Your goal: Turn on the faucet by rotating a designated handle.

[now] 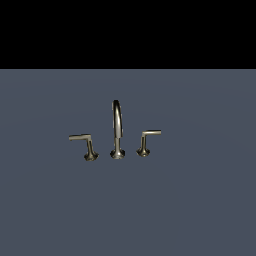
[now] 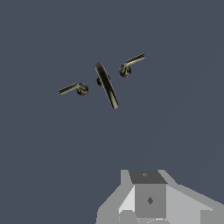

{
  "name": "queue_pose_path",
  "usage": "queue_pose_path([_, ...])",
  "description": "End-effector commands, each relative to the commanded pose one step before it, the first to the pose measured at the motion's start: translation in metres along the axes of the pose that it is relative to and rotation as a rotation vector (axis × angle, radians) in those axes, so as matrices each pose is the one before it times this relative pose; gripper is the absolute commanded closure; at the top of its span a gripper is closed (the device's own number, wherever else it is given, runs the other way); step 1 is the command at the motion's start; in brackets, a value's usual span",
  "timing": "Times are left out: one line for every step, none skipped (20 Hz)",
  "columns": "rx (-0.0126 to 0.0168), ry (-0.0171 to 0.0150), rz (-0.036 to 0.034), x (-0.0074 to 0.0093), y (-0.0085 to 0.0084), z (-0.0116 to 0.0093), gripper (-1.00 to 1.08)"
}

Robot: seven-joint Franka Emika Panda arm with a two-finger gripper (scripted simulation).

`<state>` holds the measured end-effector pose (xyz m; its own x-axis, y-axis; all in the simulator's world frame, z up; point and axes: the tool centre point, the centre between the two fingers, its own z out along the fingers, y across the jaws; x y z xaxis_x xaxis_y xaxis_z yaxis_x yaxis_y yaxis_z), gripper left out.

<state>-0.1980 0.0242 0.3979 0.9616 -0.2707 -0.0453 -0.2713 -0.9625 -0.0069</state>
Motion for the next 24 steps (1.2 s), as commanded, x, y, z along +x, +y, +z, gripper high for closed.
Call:
queue_pose_path([0.0021, 0.00221, 0.06616, 0.01316, -0.00587, 0.01733, 1.08])
queue_pose_path([0.0007, 0.0009, 0.02638, 0.00539, -0.00244, 0.00688, 1.08])
queue_pose_path([0.00071, 0.0009, 0.02641, 0.00541, -0.00245, 0.00689, 1.08])
queue_pose_path([0.00071, 0.0009, 0.02642, 0.00543, -0.00245, 0.0069, 1.08])
queue_pose_path([0.00072, 0.0009, 0.02642, 0.00544, -0.00246, 0.0069, 1.08])
queue_pose_path([0.00072, 0.0009, 0.02641, 0.00545, -0.00246, 0.00689, 1.08])
queue_pose_path([0.00072, 0.0009, 0.02638, 0.00546, -0.00246, 0.00689, 1.08])
queue_pose_path([0.00072, 0.0009, 0.02634, 0.00547, -0.00245, 0.00687, 1.08])
queue_pose_path([0.00071, 0.0009, 0.02628, 0.00547, -0.00245, 0.00686, 1.08])
queue_pose_path([0.00071, 0.0009, 0.02622, 0.00546, -0.00245, 0.00684, 1.08])
queue_pose_path([0.0007, 0.0009, 0.02613, 0.00546, -0.00244, 0.00682, 1.08])
queue_pose_path([0.00069, 0.0009, 0.02602, 0.00545, -0.00242, 0.00678, 1.08])
queue_pose_path([0.00067, 0.00089, 0.0258, 0.00541, -0.0024, 0.00673, 1.08])
queue_pose_path([0.00065, 0.00089, 0.02561, 0.00539, -0.00238, 0.00667, 1.08])
queue_pose_path([0.00063, 0.0009, 0.02545, 0.00536, -0.00236, 0.00662, 1.08])
queue_pose_path([0.00061, 0.0009, 0.02532, 0.00535, -0.00235, 0.00659, 1.08])
queue_pose_path([0.00059, 0.00092, 0.02523, 0.00534, -0.00234, 0.00656, 1.08])
queue_pose_path([0.00056, 0.00093, 0.02517, 0.00534, -0.00232, 0.00654, 1.08])
queue_pose_path([0.00053, 0.00095, 0.02514, 0.00535, -0.00231, 0.00652, 1.08])
queue_pose_path([0.00051, 0.00097, 0.02512, 0.00536, -0.00231, 0.00652, 1.08])
queue_pose_path([0.00047, 0.00099, 0.02515, 0.00538, -0.0023, 0.00652, 1.08])
queue_pose_path([0.00044, 0.00102, 0.02521, 0.0054, -0.00229, 0.00652, 1.08])
queue_pose_path([0.00041, 0.00105, 0.02528, 0.00543, -0.00229, 0.00654, 1.08])
queue_pose_path([0.00037, 0.00108, 0.02537, 0.00547, -0.0023, 0.00656, 1.08])
